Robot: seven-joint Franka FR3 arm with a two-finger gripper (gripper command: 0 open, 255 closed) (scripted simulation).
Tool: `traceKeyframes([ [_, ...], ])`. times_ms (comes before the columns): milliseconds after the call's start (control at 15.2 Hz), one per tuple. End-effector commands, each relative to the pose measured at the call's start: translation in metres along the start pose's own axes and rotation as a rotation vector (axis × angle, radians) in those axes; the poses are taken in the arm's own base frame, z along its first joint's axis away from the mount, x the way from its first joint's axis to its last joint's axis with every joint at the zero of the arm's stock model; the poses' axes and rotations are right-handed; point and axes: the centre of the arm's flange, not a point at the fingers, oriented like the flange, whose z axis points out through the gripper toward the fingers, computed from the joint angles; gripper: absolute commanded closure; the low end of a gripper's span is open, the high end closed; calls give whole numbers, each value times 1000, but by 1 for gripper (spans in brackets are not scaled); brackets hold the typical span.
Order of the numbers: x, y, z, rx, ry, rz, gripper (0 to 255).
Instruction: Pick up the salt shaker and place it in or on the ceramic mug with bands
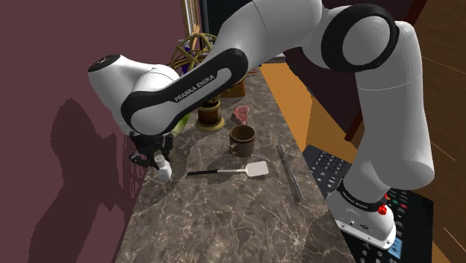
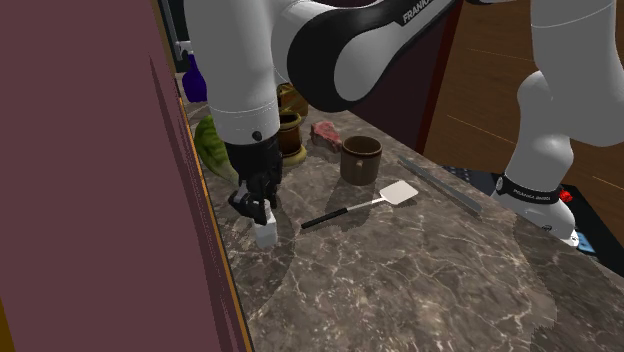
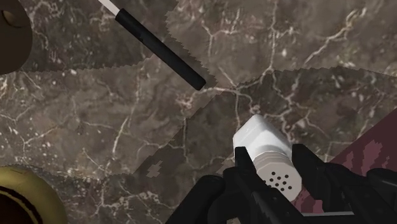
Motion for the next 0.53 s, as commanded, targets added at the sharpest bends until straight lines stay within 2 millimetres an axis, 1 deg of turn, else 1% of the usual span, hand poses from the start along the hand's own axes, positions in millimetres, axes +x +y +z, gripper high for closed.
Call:
traceKeyframes([
  [0,0,0,1,-1,-1,0,255],
  [264,0,0,1,-1,-1,0,255],
  [462,0,2,-15,-1,-1,0,255],
])
